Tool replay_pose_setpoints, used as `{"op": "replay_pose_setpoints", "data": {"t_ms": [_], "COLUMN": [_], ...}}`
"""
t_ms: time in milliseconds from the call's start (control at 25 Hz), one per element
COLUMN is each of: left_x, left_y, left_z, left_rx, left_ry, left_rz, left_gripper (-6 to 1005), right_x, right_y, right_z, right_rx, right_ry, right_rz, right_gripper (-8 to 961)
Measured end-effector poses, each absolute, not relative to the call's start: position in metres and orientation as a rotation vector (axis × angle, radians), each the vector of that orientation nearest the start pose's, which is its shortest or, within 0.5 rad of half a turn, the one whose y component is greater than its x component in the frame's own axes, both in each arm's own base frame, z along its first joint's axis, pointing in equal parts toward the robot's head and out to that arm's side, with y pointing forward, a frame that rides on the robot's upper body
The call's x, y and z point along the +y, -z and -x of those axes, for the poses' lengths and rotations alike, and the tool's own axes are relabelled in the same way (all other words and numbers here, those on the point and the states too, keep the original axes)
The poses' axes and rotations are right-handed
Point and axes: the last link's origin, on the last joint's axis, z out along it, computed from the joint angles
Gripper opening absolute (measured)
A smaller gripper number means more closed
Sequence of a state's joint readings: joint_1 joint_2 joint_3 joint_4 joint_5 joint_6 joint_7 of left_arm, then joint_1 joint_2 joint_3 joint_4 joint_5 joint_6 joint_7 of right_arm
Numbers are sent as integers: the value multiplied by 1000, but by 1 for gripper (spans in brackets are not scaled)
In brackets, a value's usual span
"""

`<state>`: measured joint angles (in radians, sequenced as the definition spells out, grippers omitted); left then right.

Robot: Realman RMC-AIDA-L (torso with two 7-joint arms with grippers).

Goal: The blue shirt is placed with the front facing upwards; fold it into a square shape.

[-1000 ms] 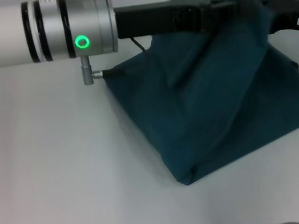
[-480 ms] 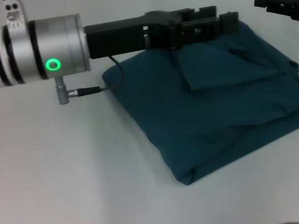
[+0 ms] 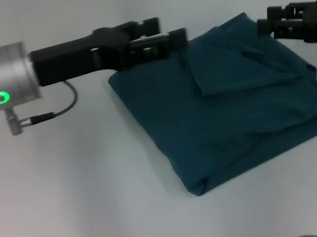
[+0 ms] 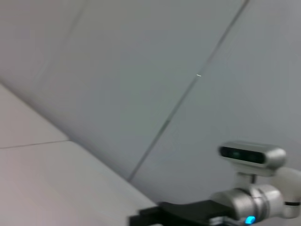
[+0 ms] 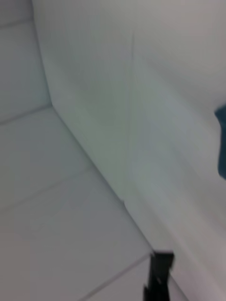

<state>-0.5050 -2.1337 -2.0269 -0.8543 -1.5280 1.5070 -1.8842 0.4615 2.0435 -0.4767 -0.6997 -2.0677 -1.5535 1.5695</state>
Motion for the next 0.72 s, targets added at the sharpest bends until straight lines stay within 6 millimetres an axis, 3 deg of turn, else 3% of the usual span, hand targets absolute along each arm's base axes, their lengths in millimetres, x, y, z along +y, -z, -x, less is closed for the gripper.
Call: {"op": "replay_pose_setpoints", "data": {"t_ms": [160, 320, 720], "left_x": [329, 326, 323], "left_y": [9, 3, 0], "left_z": [200, 215, 228], "left_rx": [-1039, -1058, -1085], "left_ry": [1008, 1000, 978], "left_rz": [2710, 2656, 2614], "left_gripper": [968, 969, 969], "right_x": [317, 316, 323], "right_y": [-41, -29, 3], "right_z": [-306, -302, -276], "right_rx": [1001, 992, 959], "right_ry": [-671, -600, -511], "right_rz": [2534, 2609, 2775], "right_gripper": [571, 568, 569]}}
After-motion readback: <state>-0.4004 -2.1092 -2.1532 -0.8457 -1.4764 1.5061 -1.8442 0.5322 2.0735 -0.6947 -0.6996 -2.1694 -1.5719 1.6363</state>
